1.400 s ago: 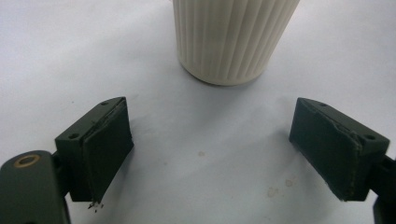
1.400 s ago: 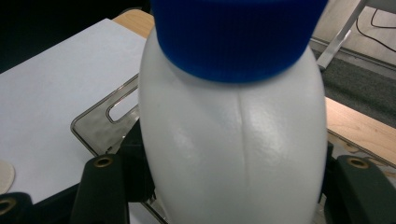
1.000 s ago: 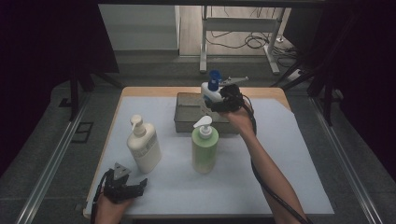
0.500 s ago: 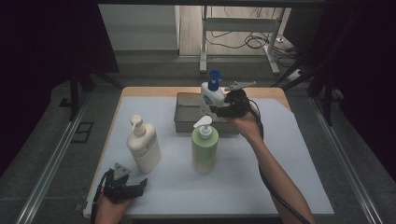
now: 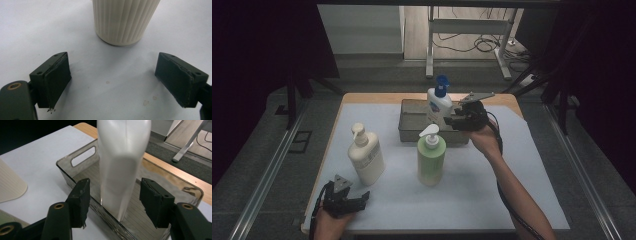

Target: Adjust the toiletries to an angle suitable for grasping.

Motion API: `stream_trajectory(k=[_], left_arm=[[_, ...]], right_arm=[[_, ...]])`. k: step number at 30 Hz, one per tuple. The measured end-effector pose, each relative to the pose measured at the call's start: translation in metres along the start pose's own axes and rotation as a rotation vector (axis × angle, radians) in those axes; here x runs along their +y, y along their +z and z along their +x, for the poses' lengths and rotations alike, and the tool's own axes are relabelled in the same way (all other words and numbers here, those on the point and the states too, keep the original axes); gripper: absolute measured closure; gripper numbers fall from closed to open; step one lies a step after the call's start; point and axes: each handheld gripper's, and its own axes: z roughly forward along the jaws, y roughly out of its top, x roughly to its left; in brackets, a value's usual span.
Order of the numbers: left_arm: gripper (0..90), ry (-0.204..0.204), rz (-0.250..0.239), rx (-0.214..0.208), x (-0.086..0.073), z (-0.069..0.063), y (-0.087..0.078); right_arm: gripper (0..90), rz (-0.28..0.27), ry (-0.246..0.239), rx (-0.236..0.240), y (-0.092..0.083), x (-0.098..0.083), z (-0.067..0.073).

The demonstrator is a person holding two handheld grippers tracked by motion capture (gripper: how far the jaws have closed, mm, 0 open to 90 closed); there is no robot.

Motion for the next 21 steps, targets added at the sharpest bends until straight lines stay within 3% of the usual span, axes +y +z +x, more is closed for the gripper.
stream_trajectory(k=[11,21], left_arm=[[12.6,0.000,0.000,0.000,0.000,0.000,0.000],[12.5,0.000,0.000,0.000,0.000,0.000,0.000]], right_arm=[[70.2,0.018,0.036,-0.010,-0.004,-0.015,-0.015],[89.1,0.044,0.073,-0.041,0.011,-0.020,-0.027]])
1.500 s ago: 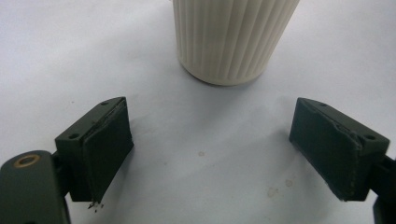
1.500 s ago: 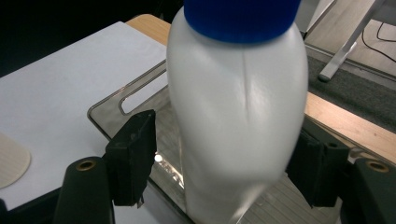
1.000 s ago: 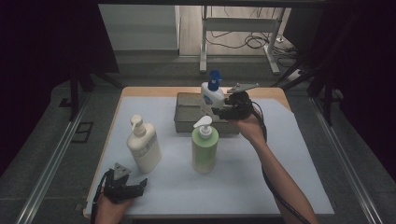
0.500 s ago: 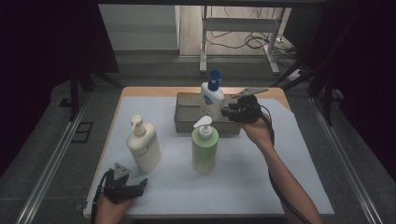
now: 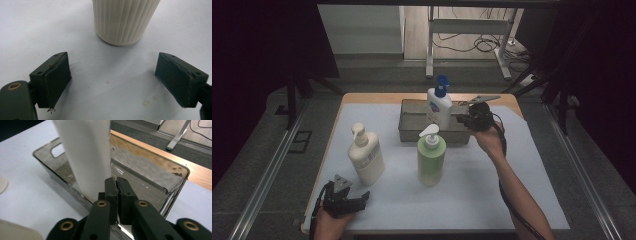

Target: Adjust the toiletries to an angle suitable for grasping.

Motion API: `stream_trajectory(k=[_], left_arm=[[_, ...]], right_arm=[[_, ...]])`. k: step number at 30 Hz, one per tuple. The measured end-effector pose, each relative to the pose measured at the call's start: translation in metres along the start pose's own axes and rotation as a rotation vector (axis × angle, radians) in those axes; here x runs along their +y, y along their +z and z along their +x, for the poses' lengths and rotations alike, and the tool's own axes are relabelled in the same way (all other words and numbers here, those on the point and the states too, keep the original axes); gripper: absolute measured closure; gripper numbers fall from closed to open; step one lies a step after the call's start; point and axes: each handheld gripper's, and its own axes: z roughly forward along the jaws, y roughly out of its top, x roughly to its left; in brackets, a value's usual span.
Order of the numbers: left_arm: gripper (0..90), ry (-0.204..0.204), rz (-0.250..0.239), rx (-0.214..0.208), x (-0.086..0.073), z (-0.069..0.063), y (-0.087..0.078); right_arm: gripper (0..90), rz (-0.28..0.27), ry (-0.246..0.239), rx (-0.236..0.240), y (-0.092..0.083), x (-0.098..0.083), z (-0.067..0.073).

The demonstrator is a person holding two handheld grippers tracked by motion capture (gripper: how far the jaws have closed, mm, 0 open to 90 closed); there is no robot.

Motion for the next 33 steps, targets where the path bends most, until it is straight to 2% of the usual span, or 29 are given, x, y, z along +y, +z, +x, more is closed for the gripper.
stream_trajectory(k=[10,21,27,33], left_arm=[[12.5,0.000,0.000,0.000,0.000,0.000,0.000],[12.5,0.001,0.001,0.000,0.000,0.000,0.000],[12.6,0.001,0.000,-0.001,0.000,0.000,0.000],[12.5,0.000,0.000,0.000,0.000,0.000,0.000]], right_arm=[[89.5,0.032,0.021,-0.024,0.025,0.001,-0.007],[89.5,0.058,0.018,-0.006,0.050,0.003,-0.005],[89.4,0.072,0.038,0.017,0.058,0.001,-0.009],[89.5,0.092,0.042,0.014,0.064,-0.002,-0.009]])
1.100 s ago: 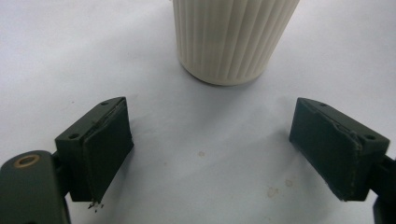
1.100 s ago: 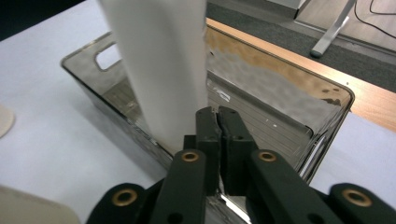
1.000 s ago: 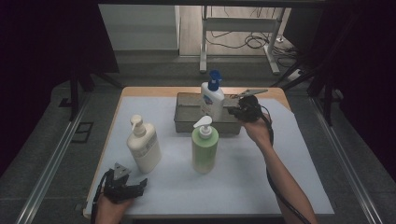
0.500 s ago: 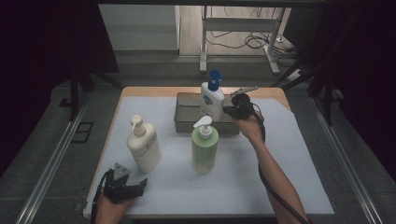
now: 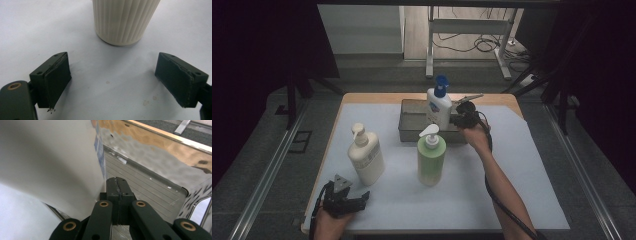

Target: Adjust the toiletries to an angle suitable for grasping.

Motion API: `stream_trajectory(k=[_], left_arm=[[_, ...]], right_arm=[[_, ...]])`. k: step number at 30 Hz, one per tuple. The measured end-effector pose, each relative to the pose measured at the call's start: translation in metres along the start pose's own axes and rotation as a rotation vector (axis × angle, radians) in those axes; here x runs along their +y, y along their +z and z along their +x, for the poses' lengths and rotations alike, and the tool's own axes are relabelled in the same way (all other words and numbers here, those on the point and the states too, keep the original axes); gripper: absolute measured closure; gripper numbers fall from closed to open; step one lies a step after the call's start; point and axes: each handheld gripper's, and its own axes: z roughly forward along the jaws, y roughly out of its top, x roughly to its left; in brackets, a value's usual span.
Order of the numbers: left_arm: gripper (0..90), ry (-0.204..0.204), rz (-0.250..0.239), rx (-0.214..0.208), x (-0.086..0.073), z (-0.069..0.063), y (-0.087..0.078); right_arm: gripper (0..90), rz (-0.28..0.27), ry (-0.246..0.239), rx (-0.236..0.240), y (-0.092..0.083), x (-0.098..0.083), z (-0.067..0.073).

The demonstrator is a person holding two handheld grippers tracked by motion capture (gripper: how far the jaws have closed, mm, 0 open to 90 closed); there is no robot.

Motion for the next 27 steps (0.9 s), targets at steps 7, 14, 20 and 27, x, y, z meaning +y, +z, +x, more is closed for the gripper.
stream_trajectory(k=[7,14,20,27], left_arm=[[12.5,0.001,0.001,0.000,0.000,0.000,0.000],[12.5,0.002,0.001,0.000,0.000,0.000,0.000],[12.5,0.000,0.001,0.000,0.000,0.000,0.000],[12.5,0.002,0.001,-0.001,0.000,0.000,0.000]], right_arm=[[89.4,0.007,0.000,0.010,0.004,0.000,0.003],[89.3,0.013,-0.020,0.021,0.011,0.003,0.009],[89.3,0.014,-0.023,0.025,0.016,0.005,0.014],[89.2,0.015,-0.021,0.043,0.020,0.006,0.018]])
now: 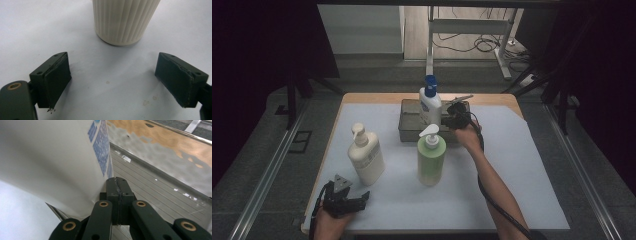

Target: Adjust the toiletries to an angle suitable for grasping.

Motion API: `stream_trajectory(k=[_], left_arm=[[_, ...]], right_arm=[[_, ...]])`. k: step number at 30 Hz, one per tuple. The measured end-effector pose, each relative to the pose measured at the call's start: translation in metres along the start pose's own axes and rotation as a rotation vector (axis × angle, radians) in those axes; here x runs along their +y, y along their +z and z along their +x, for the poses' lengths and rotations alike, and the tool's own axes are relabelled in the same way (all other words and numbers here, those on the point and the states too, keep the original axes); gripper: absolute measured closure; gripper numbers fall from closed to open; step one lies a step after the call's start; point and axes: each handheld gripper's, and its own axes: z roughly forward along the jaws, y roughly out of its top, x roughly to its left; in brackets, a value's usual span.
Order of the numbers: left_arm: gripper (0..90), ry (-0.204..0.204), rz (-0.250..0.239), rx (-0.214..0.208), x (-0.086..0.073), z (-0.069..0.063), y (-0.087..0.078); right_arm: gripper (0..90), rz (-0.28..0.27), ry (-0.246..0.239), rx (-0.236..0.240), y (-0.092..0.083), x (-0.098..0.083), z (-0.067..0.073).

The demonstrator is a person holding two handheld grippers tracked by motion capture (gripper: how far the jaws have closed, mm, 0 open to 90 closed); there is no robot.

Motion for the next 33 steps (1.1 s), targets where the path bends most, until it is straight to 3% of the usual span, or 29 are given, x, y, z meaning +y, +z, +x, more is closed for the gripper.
stream_trajectory(k=[12,33], left_arm=[[12.5,0.000,0.000,0.001,0.000,0.000,0.000],[12.5,0.000,0.001,0.000,0.000,0.000,0.000]], right_arm=[[88.8,0.004,-0.006,0.024,0.007,0.005,0.009],[88.5,0.030,-0.012,0.025,0.021,0.009,0.018]])
